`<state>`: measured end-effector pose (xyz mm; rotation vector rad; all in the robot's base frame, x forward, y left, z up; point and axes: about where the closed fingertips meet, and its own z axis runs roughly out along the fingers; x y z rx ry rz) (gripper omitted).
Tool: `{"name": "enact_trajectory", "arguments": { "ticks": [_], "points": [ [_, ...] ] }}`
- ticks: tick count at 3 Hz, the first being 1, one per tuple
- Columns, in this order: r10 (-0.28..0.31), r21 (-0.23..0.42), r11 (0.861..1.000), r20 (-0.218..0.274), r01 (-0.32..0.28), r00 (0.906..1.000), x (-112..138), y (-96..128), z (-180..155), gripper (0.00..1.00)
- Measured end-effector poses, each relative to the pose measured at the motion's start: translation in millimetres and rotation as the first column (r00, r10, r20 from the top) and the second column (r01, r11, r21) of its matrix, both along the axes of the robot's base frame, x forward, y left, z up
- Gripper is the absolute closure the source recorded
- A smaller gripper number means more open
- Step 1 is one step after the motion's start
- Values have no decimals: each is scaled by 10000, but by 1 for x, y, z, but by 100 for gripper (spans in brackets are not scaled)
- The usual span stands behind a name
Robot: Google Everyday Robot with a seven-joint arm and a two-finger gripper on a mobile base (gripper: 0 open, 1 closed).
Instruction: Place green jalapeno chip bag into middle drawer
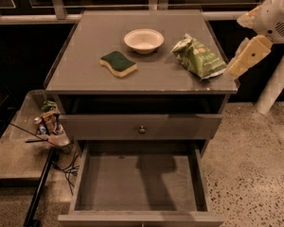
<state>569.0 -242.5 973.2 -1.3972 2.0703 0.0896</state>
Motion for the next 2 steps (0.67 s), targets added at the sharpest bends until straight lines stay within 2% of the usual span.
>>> {"name": "enact_trajectory", "arguments": {
  "ticks": [1, 2],
  "points": [
    [-311, -204, 9993, 220, 316, 9993, 2, 9, -2, 0],
    [-1257, 99, 9921, 550, 1253, 9905, 18, 18, -16, 0]
  ]
}}
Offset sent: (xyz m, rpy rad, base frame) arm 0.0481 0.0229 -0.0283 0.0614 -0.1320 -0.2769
